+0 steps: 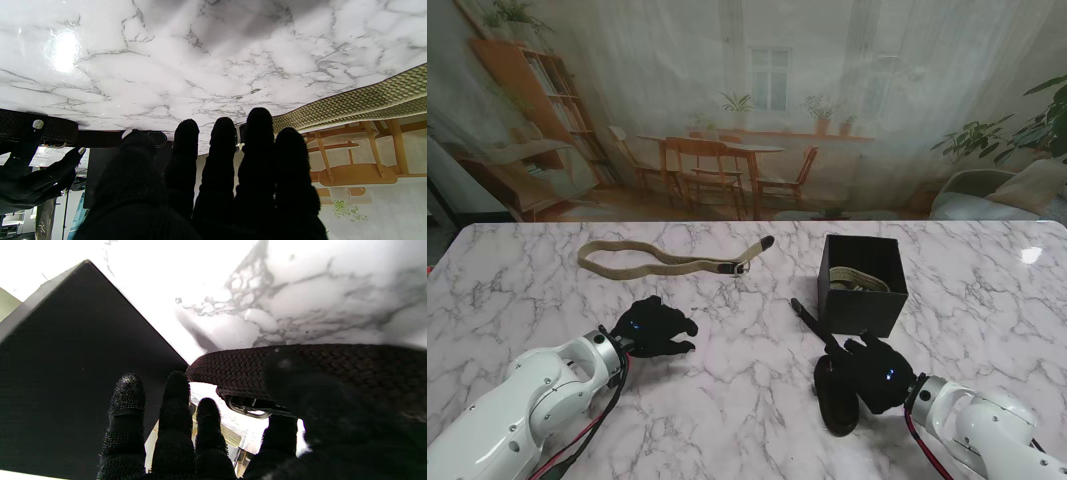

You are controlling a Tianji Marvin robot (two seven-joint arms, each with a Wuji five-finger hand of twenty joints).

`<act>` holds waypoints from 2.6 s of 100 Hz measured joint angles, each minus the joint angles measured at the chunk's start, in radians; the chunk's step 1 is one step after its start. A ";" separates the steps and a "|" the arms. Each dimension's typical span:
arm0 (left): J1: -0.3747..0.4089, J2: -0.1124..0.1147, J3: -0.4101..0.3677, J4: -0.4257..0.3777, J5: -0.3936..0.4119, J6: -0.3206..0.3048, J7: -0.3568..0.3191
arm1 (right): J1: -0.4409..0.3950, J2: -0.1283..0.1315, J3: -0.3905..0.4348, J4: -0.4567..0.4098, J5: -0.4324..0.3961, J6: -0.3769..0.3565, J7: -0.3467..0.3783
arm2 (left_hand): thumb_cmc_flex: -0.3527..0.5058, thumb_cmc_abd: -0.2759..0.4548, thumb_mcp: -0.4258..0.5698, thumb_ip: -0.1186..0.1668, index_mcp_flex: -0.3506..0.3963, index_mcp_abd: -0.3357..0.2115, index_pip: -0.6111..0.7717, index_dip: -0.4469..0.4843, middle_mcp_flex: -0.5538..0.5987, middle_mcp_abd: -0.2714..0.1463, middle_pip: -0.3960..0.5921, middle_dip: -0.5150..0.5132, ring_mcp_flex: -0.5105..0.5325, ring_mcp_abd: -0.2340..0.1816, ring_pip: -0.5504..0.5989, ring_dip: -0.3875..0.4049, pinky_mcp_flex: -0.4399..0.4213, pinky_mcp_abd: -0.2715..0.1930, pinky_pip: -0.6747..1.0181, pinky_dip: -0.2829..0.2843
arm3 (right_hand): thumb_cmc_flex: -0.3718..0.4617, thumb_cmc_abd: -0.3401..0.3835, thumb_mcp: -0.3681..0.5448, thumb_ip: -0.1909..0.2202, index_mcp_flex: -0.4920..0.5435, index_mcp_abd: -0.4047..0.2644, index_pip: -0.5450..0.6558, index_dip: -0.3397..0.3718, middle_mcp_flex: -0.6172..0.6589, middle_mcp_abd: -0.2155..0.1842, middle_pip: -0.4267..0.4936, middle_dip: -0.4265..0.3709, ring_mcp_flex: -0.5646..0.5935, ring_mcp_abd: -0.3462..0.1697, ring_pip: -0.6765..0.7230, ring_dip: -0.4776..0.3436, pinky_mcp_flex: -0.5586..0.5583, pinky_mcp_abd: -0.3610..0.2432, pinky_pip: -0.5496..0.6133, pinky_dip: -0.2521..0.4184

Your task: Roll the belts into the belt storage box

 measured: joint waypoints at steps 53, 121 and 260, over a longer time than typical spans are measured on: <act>-0.001 0.000 0.003 0.000 0.000 0.000 -0.002 | 0.043 -0.031 -0.035 0.089 0.223 -0.048 -0.013 | 0.000 0.000 0.000 0.000 0.000 0.000 0.000 0.000 0.000 0.000 0.000 0.000 0.000 0.000 0.000 0.000 0.000 0.000 0.000 0.000 | -0.050 -0.146 -0.178 -0.134 0.243 -0.011 0.456 0.130 -0.001 0.076 -0.017 -0.012 -0.001 0.191 -0.081 -0.119 0.039 0.088 -0.052 -0.122; -0.002 0.000 0.003 0.000 0.001 0.000 -0.003 | 0.047 -0.043 -0.055 0.116 0.291 0.013 -0.028 | 0.000 0.000 0.000 0.000 0.000 0.000 0.000 0.000 0.000 0.000 0.000 0.000 0.000 0.000 0.000 0.000 0.000 0.000 0.000 0.000 | -0.096 -0.144 -0.236 -0.155 0.293 -0.011 0.481 0.108 -0.012 0.075 -0.027 -0.013 -0.060 0.190 -0.053 -0.104 -0.008 0.140 -0.067 -0.125; -0.004 0.000 0.007 0.000 0.000 0.000 -0.011 | 0.107 -0.060 -0.139 0.229 0.344 -0.035 -0.204 | 0.000 0.000 0.000 0.000 0.000 0.000 0.000 0.000 0.000 0.000 0.000 0.000 0.000 0.000 0.000 0.000 -0.001 0.000 0.000 0.000 | 0.001 -0.199 -0.098 -0.153 0.111 0.014 0.194 0.178 0.576 -0.107 0.180 0.256 0.396 -0.026 0.344 0.291 0.339 -0.123 0.290 0.119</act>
